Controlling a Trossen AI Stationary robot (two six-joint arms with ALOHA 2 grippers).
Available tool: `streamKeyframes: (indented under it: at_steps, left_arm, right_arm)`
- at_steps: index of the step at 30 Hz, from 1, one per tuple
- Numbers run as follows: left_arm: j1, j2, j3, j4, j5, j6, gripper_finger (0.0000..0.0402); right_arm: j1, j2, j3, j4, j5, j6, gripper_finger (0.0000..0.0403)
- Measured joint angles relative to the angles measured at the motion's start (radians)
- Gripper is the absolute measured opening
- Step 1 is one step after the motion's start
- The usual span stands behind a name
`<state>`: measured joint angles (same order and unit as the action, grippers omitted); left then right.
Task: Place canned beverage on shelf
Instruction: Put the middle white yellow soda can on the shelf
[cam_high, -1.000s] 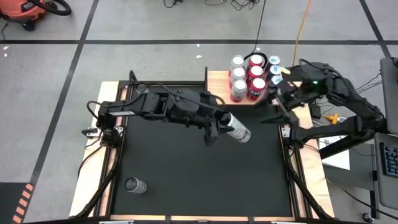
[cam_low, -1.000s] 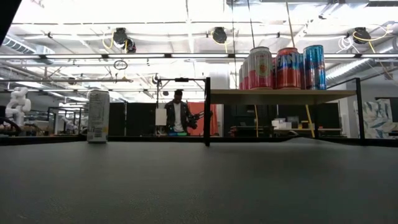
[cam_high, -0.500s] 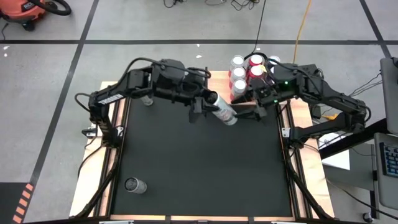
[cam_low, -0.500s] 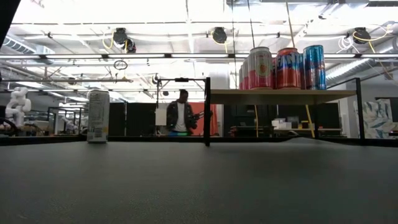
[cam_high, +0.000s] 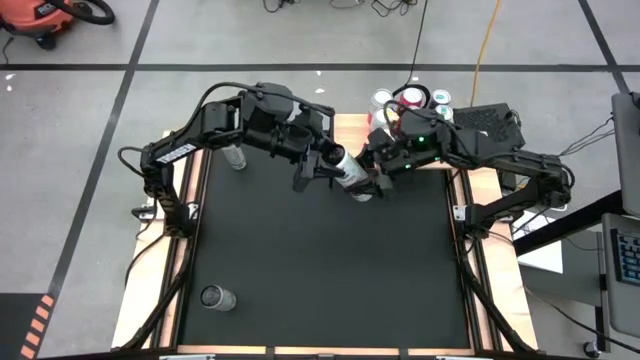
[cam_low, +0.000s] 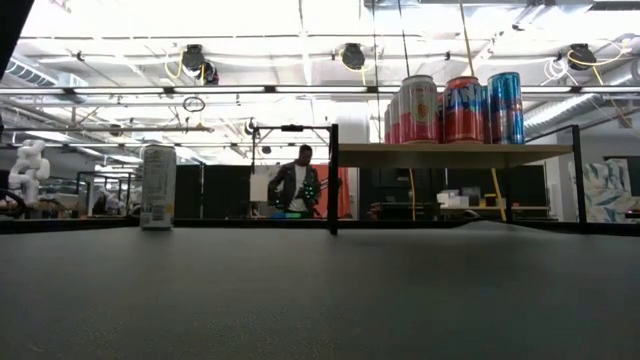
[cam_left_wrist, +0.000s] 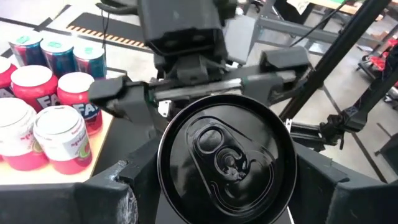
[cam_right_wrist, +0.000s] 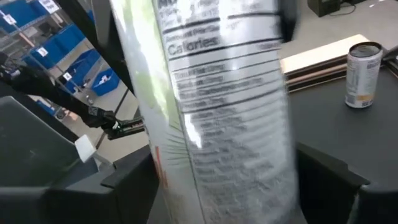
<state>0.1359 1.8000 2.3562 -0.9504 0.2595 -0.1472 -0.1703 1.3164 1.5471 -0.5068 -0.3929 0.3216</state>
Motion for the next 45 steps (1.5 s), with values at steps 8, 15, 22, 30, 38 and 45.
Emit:
streamKeyframes:
  at_steps: [8, 15, 22, 30, 38, 45]
  left_arm:
    - [0.013, 0.000, 0.000, -0.009, 0.009, 0.000, 0.0253]
    - [0.013, 0.000, 0.000, -0.007, 0.001, -0.003, 0.0256]
    - [0.011, 0.000, 0.000, -0.005, -0.032, -0.006, 0.0287]
    - [0.016, 0.000, 0.001, 0.003, -0.069, 0.005, 0.0327]
    - [0.030, 0.000, 0.001, 0.067, -0.110, 0.058, 0.0329]
    - [0.045, -0.005, 0.001, 0.126, -0.115, 0.041, 0.0329]
  right_arm:
    - [0.008, 0.010, 0.000, 0.008, 0.005, -0.034, 0.0266]
    - [0.008, 0.005, 0.000, 0.008, 0.006, -0.072, 0.0222]
    - [0.008, 0.005, 0.000, 0.013, 0.007, -0.073, 0.0225]
    - [-0.020, 0.005, 0.000, 0.017, 0.003, -0.095, 0.0226]
    - [-0.049, 0.004, 0.000, 0.032, 0.007, -0.107, 0.0227]
    - [-0.084, -0.003, 0.000, 0.121, 0.000, -0.110, 0.0228]
